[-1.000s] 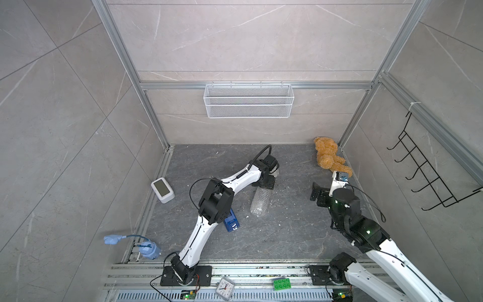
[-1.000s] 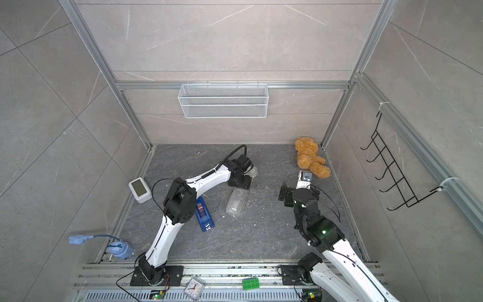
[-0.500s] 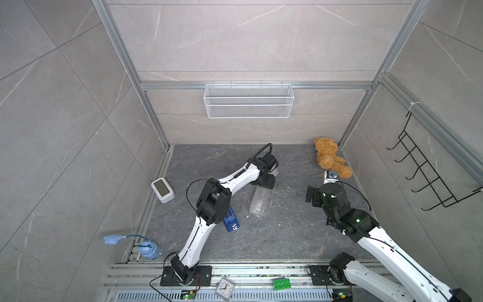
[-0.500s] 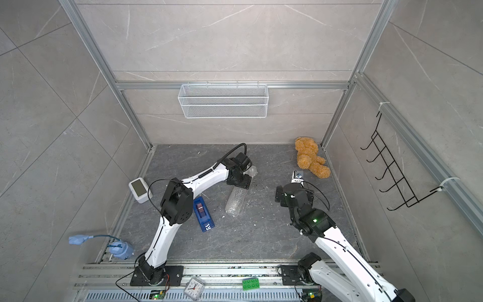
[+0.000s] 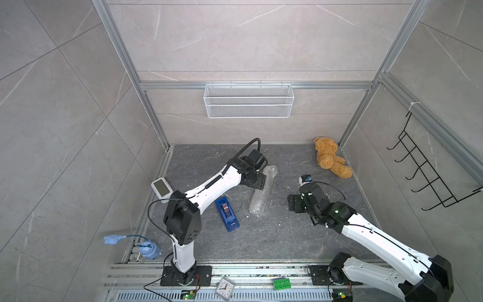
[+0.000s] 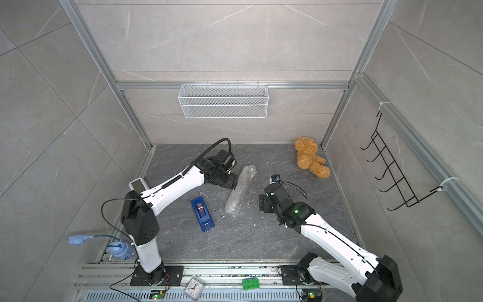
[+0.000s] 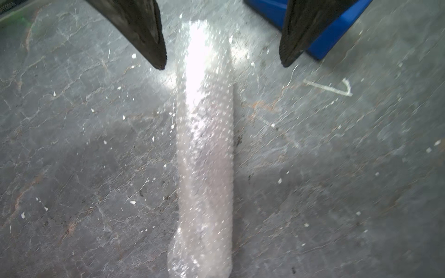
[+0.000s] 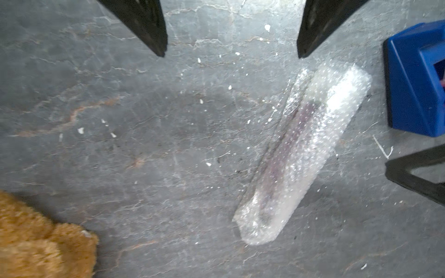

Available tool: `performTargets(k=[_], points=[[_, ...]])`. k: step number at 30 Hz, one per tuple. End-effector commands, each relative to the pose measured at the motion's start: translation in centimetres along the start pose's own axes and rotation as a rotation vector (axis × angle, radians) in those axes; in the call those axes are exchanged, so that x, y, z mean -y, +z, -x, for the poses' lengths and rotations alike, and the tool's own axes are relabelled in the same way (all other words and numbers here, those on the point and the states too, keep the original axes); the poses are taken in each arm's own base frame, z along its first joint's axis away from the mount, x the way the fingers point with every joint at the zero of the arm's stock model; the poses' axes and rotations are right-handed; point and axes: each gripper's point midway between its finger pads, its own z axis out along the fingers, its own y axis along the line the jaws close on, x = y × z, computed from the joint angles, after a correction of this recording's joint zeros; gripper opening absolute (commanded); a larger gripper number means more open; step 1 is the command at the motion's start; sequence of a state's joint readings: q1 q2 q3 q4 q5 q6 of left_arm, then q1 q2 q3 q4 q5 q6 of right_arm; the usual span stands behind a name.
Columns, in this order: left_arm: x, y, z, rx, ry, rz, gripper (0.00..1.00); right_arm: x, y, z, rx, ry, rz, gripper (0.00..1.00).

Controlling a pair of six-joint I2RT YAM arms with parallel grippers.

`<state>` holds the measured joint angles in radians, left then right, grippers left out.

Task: Wrap wine bottles in bubble wrap
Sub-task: Wrap the wine bottle in bubble wrap, then move the Tape Cutter to the center of the board.

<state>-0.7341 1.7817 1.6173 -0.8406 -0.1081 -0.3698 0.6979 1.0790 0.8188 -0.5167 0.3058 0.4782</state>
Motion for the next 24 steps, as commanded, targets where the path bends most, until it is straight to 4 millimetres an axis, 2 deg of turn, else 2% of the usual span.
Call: performTargets(k=[1, 10, 13, 16, 19, 22, 24], points=[[-3.7, -2.8, -2.0, 0.017, -0.110, 0.068, 0.76, -3.6, 0.0, 0.2, -0.002, 0.008, 0.096, 0.82], [-12.6, -5.9, -11.5, -0.009, -0.478, 0.052, 0.72, -14.8, 0.2, -4.2, -0.032, -0.217, 0.303, 0.70], [-14.4, -6.2, -13.7, -0.002, -0.568, 0.038, 0.68, -18.6, 0.3, -6.0, -0.057, -0.302, 0.354, 0.67], [-14.7, -5.3, -15.3, -0.036, -0.659, -0.035, 0.62, -21.4, 0.7, -7.8, -0.081, -0.357, 0.381, 0.62], [-14.7, -4.0, -16.2, -0.057, -0.766, -0.134, 0.55, -22.2, 1.8, -8.7, -0.093, -0.348, 0.361, 0.52], [-14.9, -2.3, -17.5, -0.088, -0.827, -0.163, 0.47, -21.9, 2.7, -9.2, -0.095, -0.330, 0.333, 0.43], [-14.2, -1.1, -17.8, -0.108, -0.837, -0.212, 0.45, -21.6, 2.9, -9.5, -0.093, -0.326, 0.324, 0.39]])
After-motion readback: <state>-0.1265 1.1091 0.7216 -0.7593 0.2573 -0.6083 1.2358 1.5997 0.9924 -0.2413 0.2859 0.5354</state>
